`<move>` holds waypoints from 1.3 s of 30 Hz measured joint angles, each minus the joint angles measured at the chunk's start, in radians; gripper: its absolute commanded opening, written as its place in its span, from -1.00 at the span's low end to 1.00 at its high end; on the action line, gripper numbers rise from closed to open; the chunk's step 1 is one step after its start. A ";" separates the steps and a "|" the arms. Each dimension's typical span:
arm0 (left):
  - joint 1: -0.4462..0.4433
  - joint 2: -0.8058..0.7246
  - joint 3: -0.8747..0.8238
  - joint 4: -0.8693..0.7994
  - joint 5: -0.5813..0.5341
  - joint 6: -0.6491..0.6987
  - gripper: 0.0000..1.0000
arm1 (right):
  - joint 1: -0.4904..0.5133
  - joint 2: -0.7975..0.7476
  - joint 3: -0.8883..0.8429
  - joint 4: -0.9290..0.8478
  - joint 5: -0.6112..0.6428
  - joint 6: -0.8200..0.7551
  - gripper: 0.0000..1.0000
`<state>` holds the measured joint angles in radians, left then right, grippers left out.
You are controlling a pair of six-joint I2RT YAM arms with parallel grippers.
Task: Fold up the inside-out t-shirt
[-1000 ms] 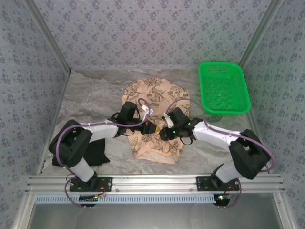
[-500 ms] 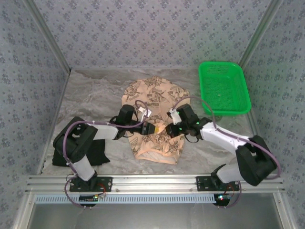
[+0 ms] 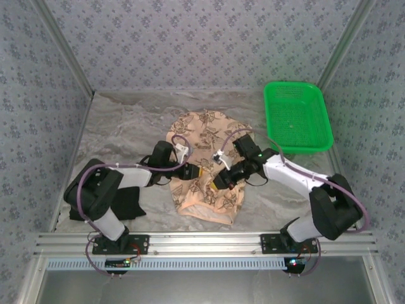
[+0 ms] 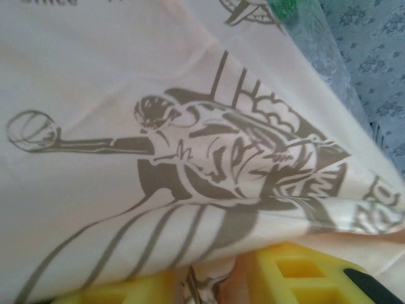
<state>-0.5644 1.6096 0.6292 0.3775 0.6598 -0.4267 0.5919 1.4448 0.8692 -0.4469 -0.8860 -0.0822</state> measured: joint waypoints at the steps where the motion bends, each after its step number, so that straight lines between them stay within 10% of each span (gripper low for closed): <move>1: 0.001 -0.029 0.000 -0.026 0.000 0.025 -0.27 | 0.010 0.013 0.006 -0.014 0.007 -0.006 -1.00; 8: -0.091 -0.237 -0.011 -0.180 -0.003 0.227 0.01 | -0.012 0.025 0.008 -0.051 0.087 0.001 -1.00; 17: -0.223 -0.125 0.000 -0.242 -0.107 0.311 0.10 | -0.042 0.037 0.027 -0.047 0.079 0.022 -1.00; 24: -0.218 -0.080 0.062 -0.241 -0.175 0.328 -1.00 | -0.042 0.035 0.031 -0.046 0.092 0.025 -1.00; 31: -0.211 -0.080 0.063 -0.240 0.012 0.447 -1.00 | -0.073 -0.047 -0.021 0.029 0.372 0.112 -0.21; 39: -0.180 -0.080 0.064 -0.243 0.171 0.455 -1.00 | 0.131 -0.341 -0.200 0.137 0.771 0.109 -0.18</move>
<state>-0.7448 1.5295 0.6933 0.1349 0.8307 0.0280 0.7227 1.1038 0.6693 -0.3096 -0.1154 0.0269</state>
